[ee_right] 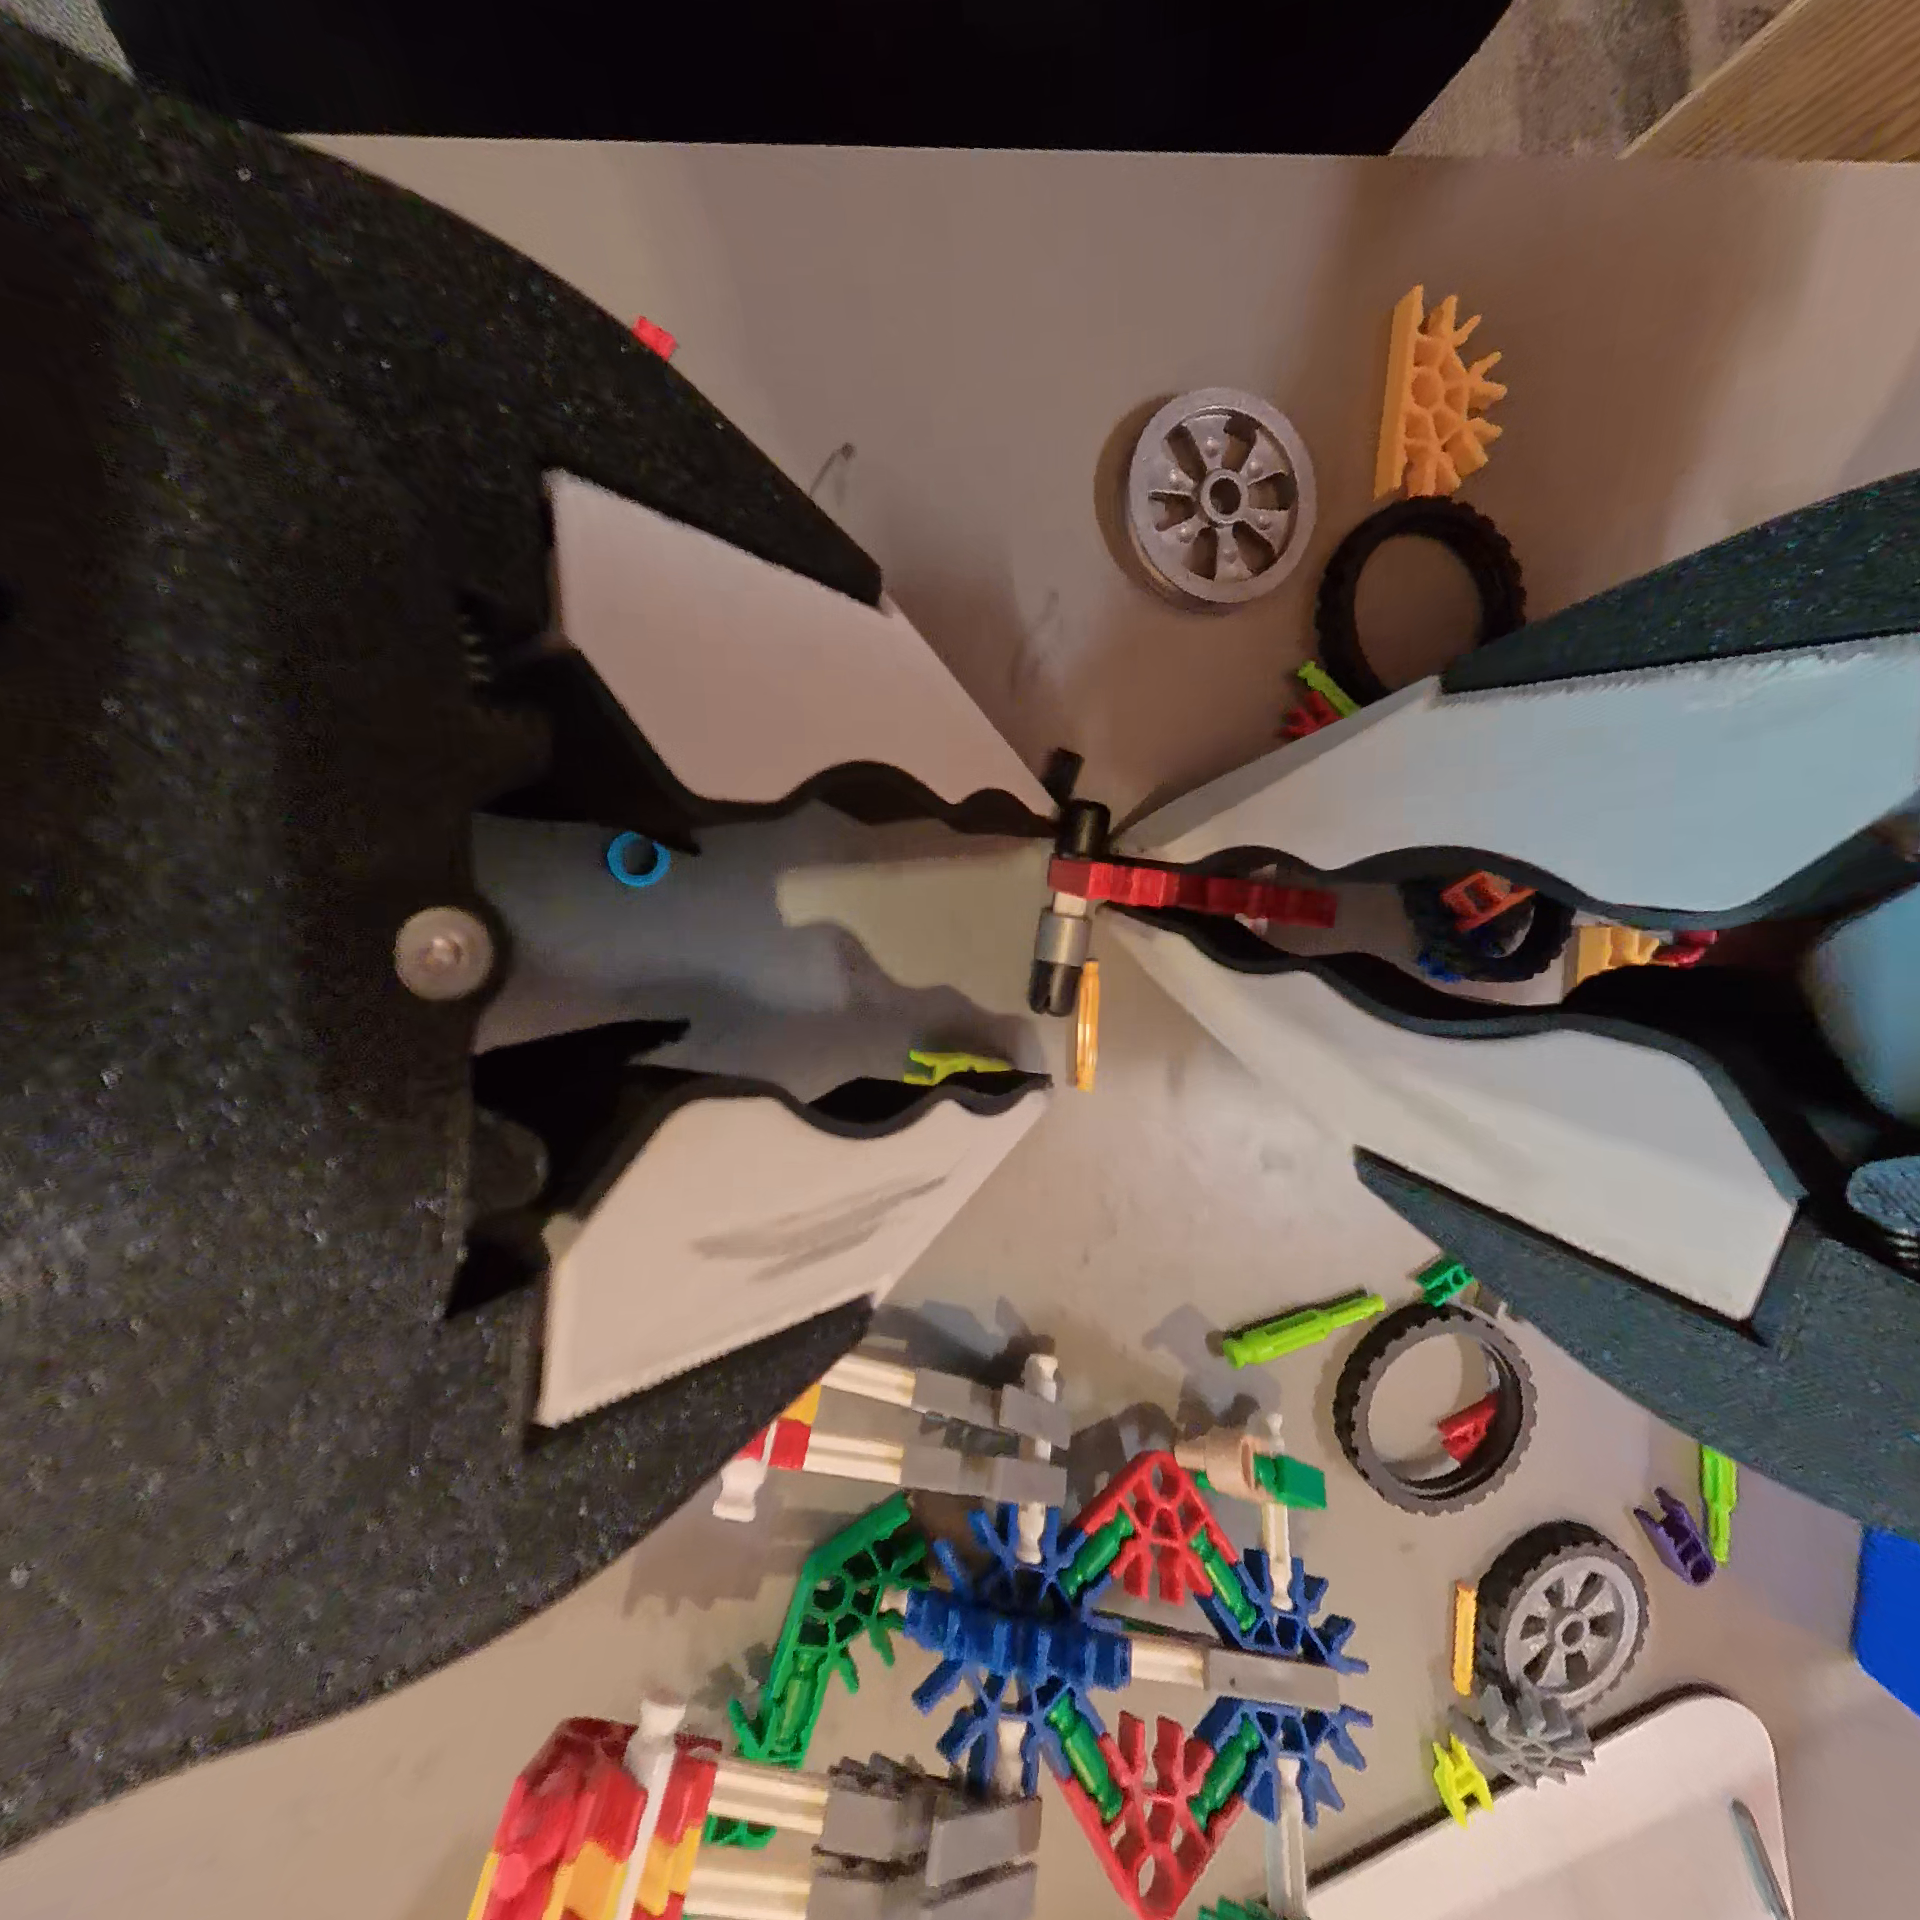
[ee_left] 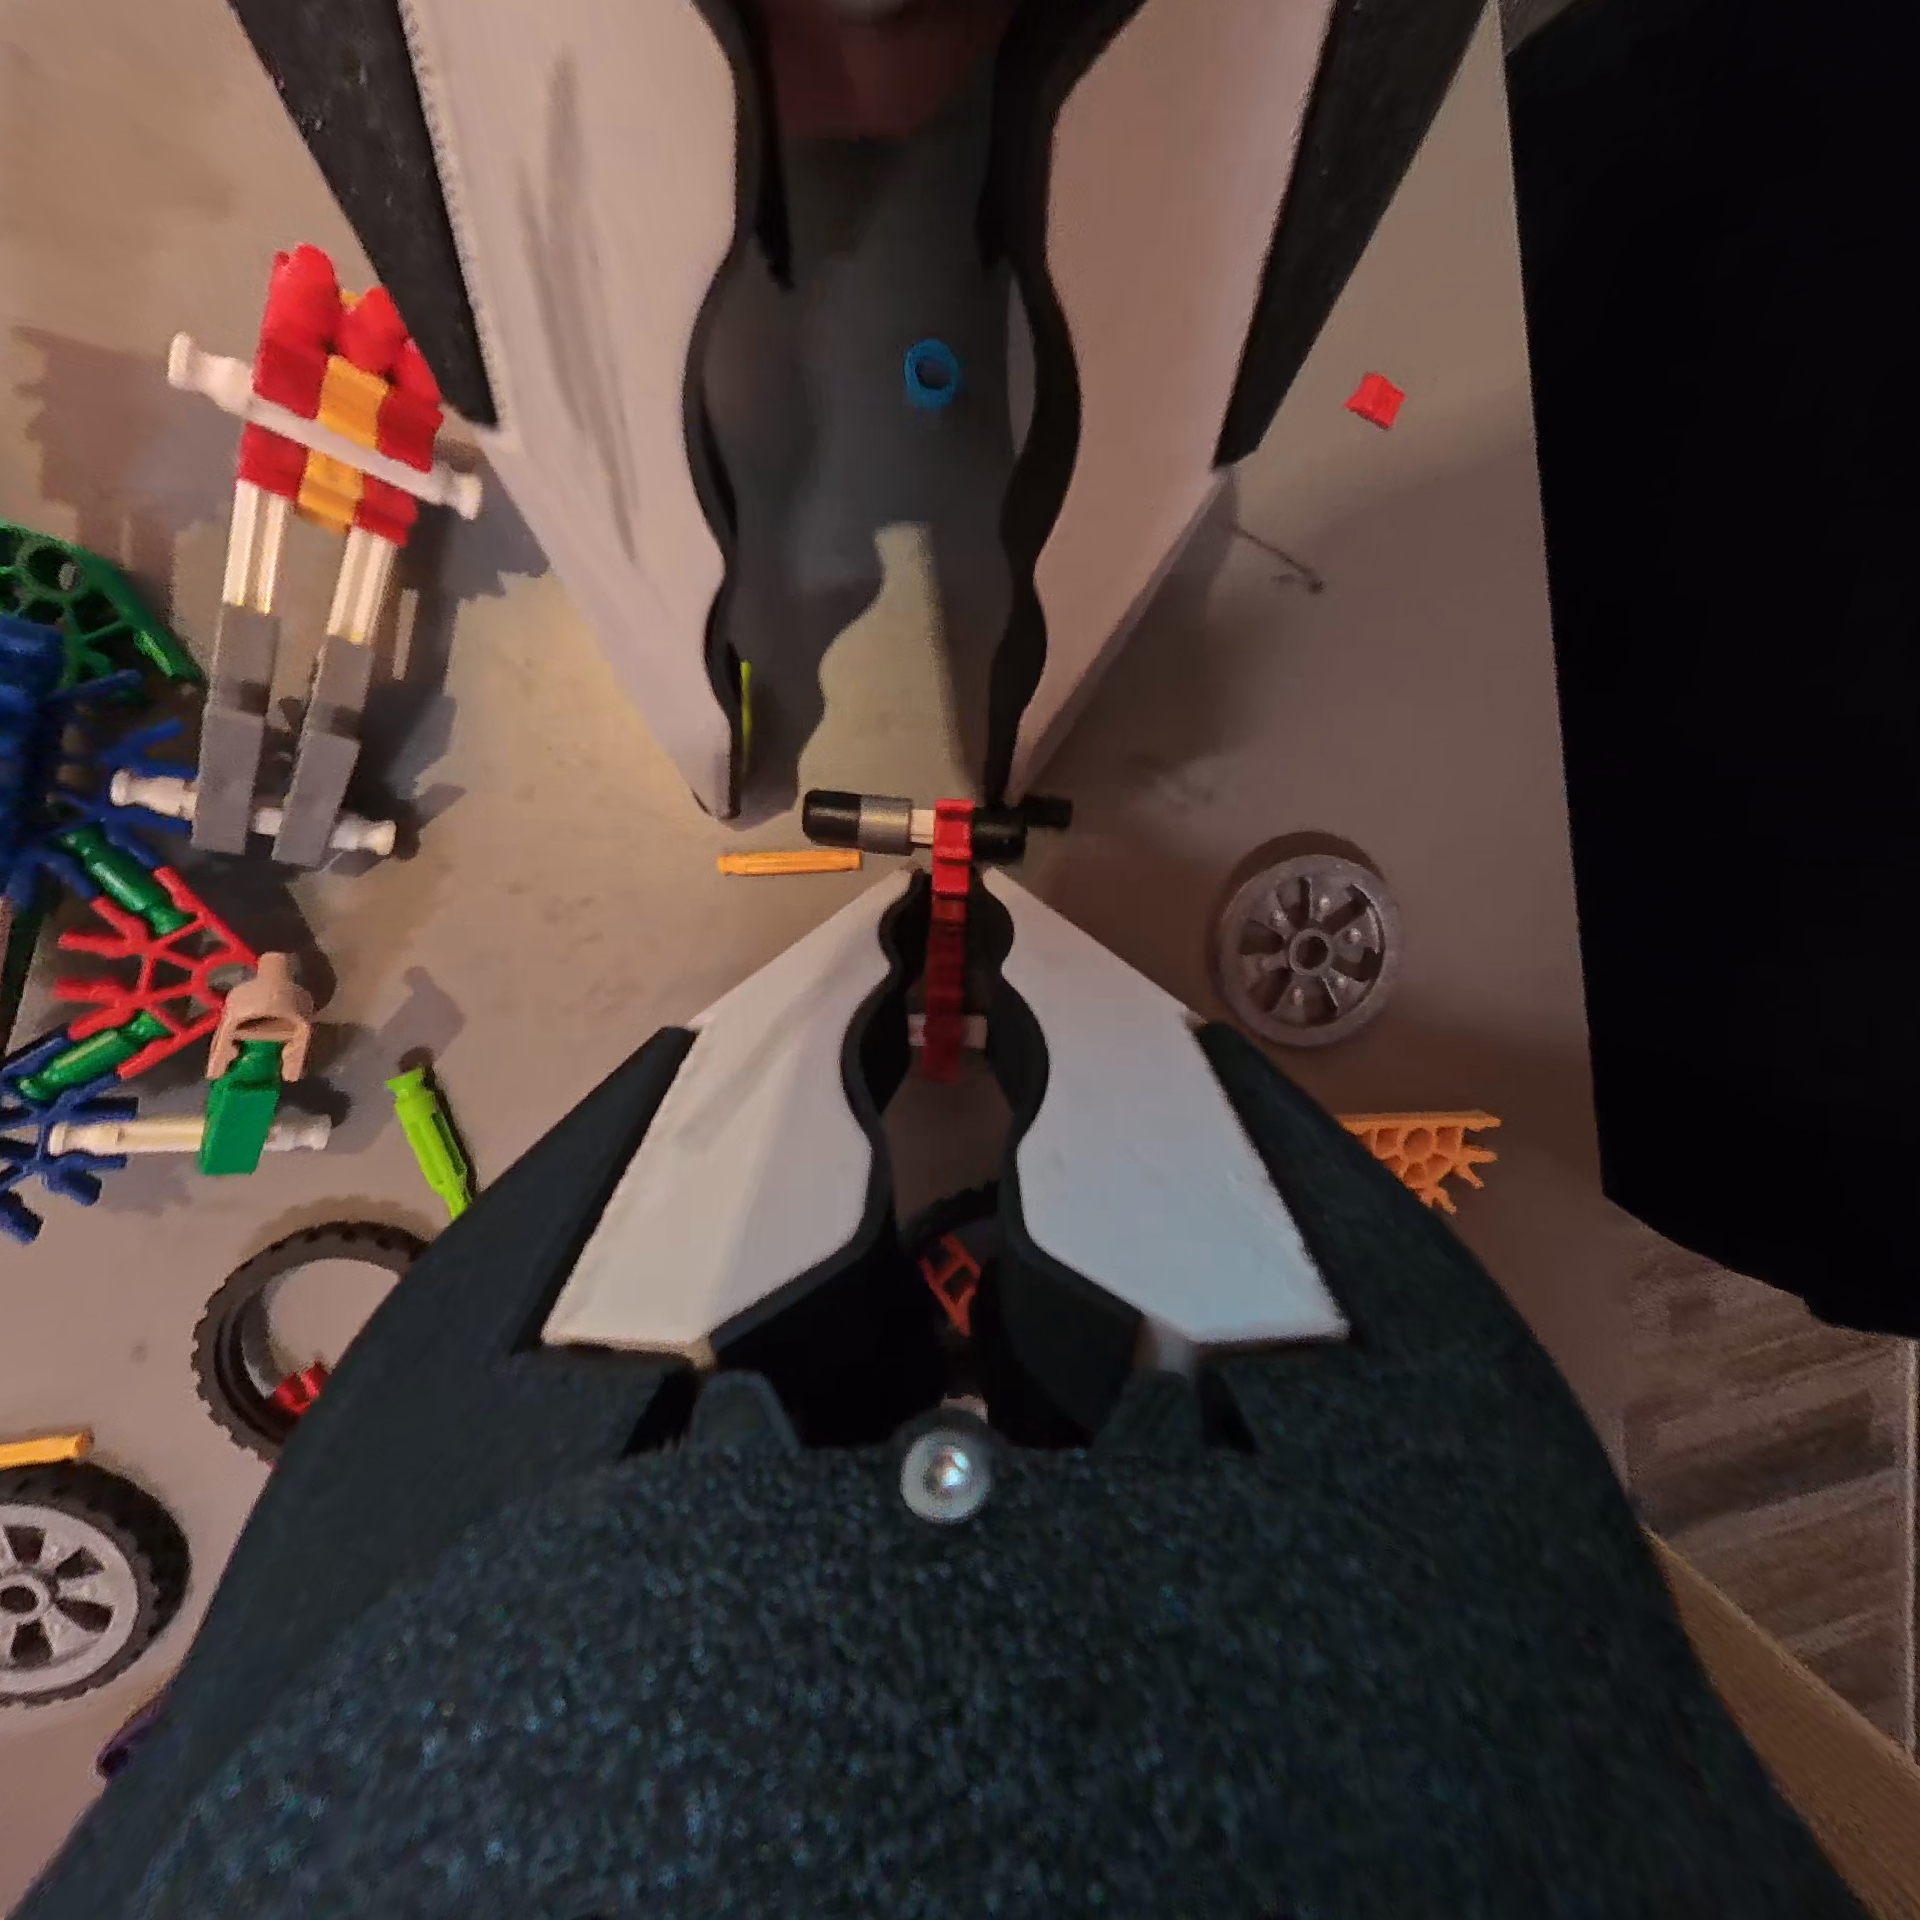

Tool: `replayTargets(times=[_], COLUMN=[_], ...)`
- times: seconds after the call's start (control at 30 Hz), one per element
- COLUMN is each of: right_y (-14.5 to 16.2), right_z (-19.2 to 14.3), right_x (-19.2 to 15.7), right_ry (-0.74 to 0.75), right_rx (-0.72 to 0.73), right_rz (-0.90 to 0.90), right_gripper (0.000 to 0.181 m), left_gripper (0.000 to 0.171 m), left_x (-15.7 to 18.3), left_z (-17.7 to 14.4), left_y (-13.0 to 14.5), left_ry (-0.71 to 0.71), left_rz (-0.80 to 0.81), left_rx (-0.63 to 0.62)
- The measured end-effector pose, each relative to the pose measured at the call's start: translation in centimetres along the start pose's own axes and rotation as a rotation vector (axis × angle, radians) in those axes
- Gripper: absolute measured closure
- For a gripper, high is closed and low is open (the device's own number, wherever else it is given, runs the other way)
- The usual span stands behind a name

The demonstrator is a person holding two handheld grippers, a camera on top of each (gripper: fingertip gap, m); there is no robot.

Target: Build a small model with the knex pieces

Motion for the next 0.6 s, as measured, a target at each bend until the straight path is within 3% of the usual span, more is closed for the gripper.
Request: replayTargets(times=[0.33,0.6], right_y=[0.14,0.07], right_z=[0.23,0.17], right_x=[-0.87,-0.41], right_ry=[-0.039,-0.029], right_rx=[0.007,0.018], right_rz=[0.039,0.063], right_gripper=[0.137,0.157], left_gripper=[0.167,0.164], left_x=[0.07,-0.25], left_z=[0.12,0.08], left_y=[-0.3,-0.08], left_ry=[-0.016,-0.042], left_rz=[0.028,0.007], left_rx=[0.017,0.017])
Point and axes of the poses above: each gripper's, where its closed fingertips meet, z out along the fingers, y out of its underside, x = y × z across the jaws, the point moved 2 cm from there along -z, back along the fingers, and after that the axes turned 12 degrees about -y, right-handed, at the moved point
